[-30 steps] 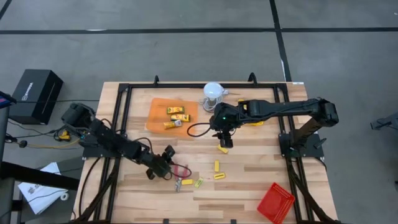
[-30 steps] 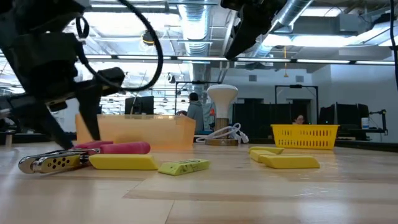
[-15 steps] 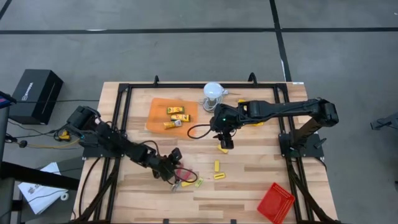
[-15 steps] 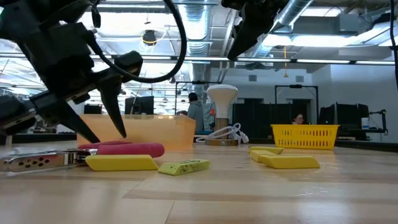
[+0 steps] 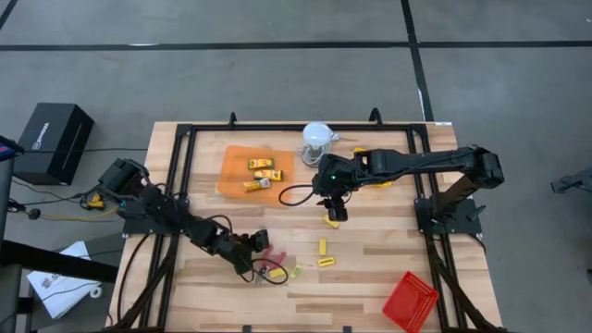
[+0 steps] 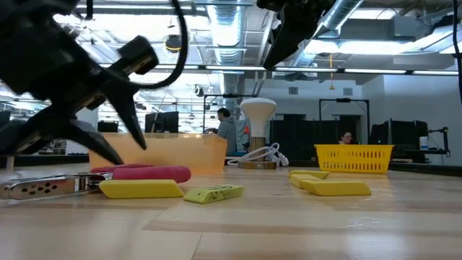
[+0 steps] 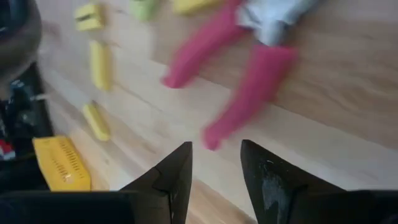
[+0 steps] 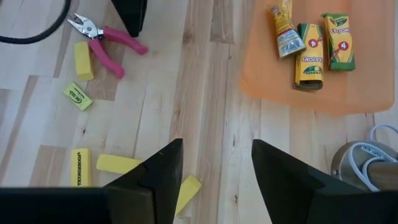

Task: Pick & Place School Supplies
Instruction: Put the pink hole puncher into the yellow bin

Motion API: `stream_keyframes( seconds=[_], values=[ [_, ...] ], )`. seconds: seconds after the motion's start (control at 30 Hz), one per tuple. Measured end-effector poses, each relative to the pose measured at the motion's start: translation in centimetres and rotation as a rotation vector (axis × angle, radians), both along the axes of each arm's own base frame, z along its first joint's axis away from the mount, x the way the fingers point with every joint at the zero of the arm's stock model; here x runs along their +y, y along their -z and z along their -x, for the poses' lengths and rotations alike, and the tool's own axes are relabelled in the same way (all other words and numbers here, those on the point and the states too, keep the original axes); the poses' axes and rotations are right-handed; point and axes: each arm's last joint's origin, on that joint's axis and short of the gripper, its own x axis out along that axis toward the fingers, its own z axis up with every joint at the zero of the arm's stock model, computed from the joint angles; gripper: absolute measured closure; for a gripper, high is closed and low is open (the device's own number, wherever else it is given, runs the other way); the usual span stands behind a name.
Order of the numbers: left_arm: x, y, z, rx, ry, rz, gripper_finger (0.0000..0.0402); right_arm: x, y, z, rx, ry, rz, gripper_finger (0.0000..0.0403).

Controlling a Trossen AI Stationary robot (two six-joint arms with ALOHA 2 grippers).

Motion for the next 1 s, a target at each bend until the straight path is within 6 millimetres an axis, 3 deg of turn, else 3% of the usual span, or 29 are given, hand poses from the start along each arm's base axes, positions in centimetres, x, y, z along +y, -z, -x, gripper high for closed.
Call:
stream_keyframes(
  seconds=[0.1, 0.27, 0.37, 0.47, 0.7, 1.0],
  values=[
    [-0.2, -1.3, -1.3, -0.072, -0.136, 0.154, 0.0270, 0.0, 0.0, 0.0, 0.000, 0.000, 0.000, 0.0222],
    [0.8, -4.9, -4.5, -0.217, -0.579, 0.613, 0.0270, 0.0, 0.0, 0.0, 0.000, 0.000, 0.000, 0.0220],
    [2.6, -6.6, -5.7, -0.103, -0.877, 0.889, 0.0270, 0.1, 0.0, 0.0, 0.000, -0.003, 0.000, 0.0220],
    [4.4, -6.6, -6.1, 0.045, -1.062, 1.123, 0.0270, 0.2, 0.0, 0.0, -0.001, -0.005, 0.000, 0.0221],
    [4.7, -5.8, -5.7, 0.116, -1.264, 1.278, 0.0270, 0.3, 0.0, 0.0, -0.003, -0.090, 0.054, 0.0220],
    [4.5, -4.2, -4.5, 0.035, -1.526, 1.336, 0.0270, 0.5, 0.0, 0.0, -0.006, -0.177, 0.111, 0.0215]
  ],
)
